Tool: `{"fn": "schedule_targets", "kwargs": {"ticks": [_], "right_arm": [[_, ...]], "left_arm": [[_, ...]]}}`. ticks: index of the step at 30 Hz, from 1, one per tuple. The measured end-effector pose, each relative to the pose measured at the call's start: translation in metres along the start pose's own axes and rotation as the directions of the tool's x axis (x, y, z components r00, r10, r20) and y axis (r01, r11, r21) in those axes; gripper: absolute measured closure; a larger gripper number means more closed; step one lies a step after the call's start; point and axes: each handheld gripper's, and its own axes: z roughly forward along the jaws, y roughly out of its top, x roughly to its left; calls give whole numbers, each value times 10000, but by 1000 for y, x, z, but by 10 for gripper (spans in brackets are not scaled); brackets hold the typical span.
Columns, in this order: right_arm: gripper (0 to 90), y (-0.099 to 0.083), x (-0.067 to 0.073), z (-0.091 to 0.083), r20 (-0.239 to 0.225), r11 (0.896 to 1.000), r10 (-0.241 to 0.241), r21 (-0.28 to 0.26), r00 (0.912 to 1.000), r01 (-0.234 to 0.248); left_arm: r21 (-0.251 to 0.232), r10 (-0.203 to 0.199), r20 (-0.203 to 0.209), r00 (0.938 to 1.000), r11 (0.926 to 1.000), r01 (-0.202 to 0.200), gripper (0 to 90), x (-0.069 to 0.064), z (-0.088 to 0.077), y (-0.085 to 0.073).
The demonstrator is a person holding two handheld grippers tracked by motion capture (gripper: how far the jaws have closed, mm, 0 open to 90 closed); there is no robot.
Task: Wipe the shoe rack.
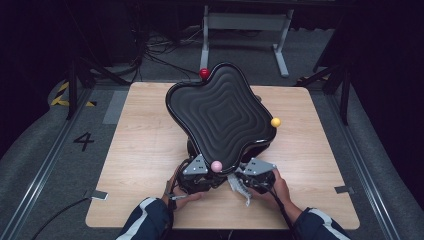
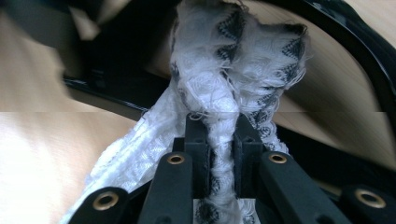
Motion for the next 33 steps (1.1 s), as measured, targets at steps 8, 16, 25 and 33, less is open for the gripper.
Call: {"fn": "schedule_targets", "kwargs": {"ticks": [8,16,25,33], "right_arm": [[801,14,29,6,-139,9913,-1306,-187,9913,1304],[801,9,16,5,-184,9945,-1019,-244,9946,1015],[803,-6,-26,1,1079,9992,-366,-122,9935,382],[803,-20,-61,-4,1791,9980,621,18,9819,-634]], "left_arm": [[-47,-30,-2,10000,10000,30,729,0,0,-1],[-40,-40,1,10000,10000,40,730,0,0,-1],[-17,-18,16,10000,10000,18,730,1,0,0],[-23,34,34,10000,10000,-34,730,1,0,0]]}}
